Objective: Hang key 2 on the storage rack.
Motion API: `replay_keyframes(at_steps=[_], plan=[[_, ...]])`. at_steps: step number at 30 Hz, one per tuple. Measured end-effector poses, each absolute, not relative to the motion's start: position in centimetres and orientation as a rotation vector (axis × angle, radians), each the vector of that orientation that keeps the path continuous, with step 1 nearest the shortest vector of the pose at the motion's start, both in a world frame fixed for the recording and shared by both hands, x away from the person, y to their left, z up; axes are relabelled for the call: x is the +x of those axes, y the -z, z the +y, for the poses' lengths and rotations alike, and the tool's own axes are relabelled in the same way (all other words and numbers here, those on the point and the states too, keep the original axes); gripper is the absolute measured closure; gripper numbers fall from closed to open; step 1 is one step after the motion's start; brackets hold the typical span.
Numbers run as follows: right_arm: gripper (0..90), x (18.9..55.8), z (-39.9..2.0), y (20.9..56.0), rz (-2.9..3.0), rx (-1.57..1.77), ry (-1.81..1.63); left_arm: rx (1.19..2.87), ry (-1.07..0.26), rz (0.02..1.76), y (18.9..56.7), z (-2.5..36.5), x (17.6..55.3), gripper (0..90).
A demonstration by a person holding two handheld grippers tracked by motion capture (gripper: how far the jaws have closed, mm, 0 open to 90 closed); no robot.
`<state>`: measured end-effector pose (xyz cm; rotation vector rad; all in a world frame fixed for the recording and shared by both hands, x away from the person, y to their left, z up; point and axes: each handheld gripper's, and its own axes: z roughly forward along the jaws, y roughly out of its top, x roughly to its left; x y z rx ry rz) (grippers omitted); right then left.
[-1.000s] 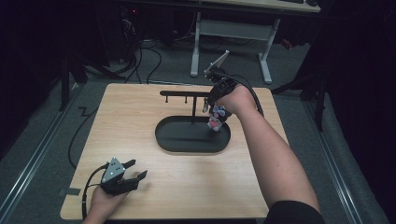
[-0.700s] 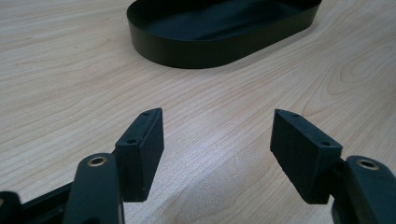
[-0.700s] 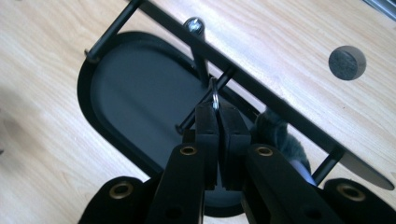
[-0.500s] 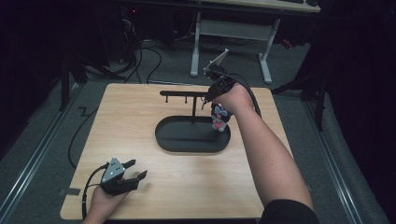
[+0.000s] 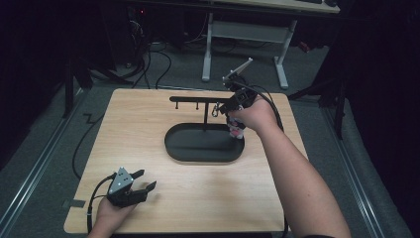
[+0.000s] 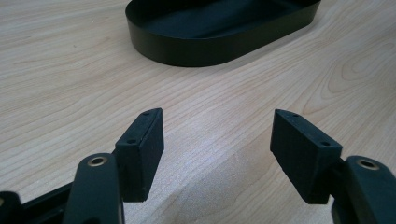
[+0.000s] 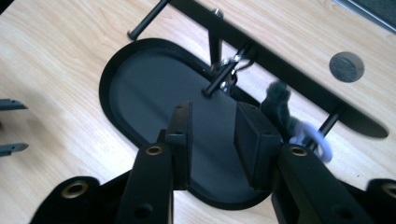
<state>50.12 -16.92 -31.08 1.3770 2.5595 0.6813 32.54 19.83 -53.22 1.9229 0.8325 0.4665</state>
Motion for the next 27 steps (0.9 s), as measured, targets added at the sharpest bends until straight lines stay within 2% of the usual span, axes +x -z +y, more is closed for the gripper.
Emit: replay_keyframes(at_steps=[3, 21, 27], plan=[[62.1, 49.2, -17.3, 31.6, 2.556, 1.363, -0.688, 1.925, -0.466, 0.834, 53.2, 19.8, 32.5, 35.5], [53.1, 44.5, -18.2, 35.7, 2.538, 1.252, -0.806, 1.926, -0.462, 0.83, 53.2, 19.8, 32.6, 35.5], [44.5, 42.5, -18.9, 37.9, 2.475, 1.2, -0.876, 1.908, -0.46, 0.839, 53.2, 20.0, 32.5, 35.3]])
